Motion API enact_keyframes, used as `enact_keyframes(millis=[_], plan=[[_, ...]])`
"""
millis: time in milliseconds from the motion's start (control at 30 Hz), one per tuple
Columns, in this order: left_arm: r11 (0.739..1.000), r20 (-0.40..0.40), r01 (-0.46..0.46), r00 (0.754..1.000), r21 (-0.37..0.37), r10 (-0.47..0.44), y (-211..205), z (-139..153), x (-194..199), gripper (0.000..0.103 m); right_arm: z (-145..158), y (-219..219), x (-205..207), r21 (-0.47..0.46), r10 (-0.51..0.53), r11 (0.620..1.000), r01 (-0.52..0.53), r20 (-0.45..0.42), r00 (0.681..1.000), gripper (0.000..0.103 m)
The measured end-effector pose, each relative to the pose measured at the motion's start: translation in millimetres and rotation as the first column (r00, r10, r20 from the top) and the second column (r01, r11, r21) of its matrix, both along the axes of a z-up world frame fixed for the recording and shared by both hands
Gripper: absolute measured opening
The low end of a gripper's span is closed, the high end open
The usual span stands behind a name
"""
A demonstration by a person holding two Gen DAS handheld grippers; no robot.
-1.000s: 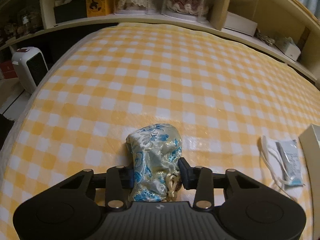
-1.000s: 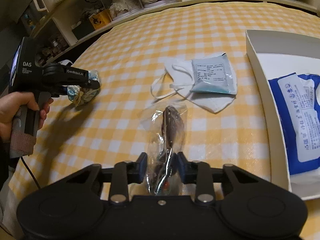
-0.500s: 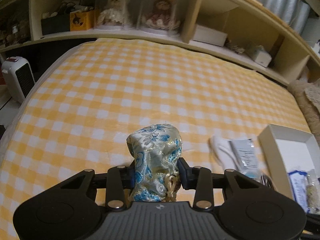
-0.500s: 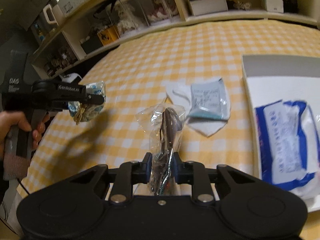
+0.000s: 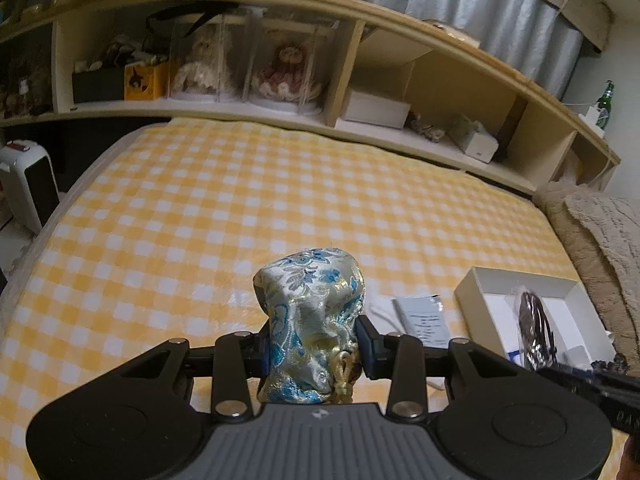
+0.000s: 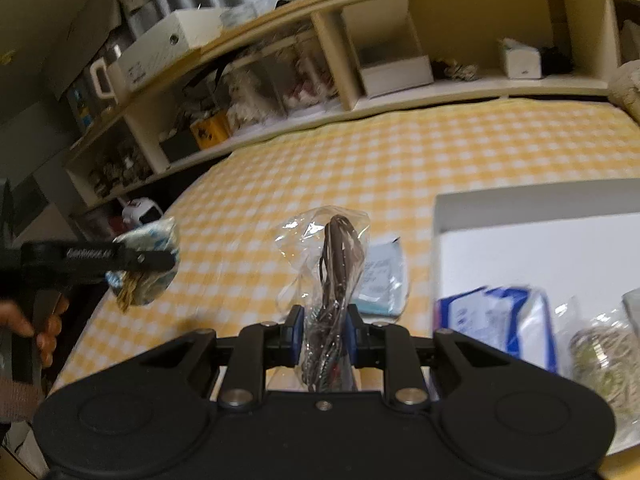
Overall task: Organize soft objects
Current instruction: 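Carry the floral pouch and cord bag over the white box with both tools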
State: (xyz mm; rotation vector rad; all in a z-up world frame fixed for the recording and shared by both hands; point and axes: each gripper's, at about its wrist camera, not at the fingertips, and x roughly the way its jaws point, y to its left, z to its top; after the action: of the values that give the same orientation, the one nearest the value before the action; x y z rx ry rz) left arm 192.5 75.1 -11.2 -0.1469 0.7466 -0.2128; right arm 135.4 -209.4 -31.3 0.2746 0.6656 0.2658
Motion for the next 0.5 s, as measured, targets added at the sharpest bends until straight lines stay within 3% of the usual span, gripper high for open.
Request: enact_keyframes(millis=[267,500], plan=[[0.999,0.05,0.034,0.998,0.009,-0.034,-20.7,13.3,-24.1,0.04,12.5,-19.9,-9.2,-0.002,-0.024,1.0,0.024,0.04,0.999,0.022],[0.995,0.085,0.087,0.993,-0.043,-0.083,-44.0,28.6,-41.9,0.04,29.7,-35.9,-16.8,0.004,-0.02,1.0,0.019,0.065,0.998,0.022]])
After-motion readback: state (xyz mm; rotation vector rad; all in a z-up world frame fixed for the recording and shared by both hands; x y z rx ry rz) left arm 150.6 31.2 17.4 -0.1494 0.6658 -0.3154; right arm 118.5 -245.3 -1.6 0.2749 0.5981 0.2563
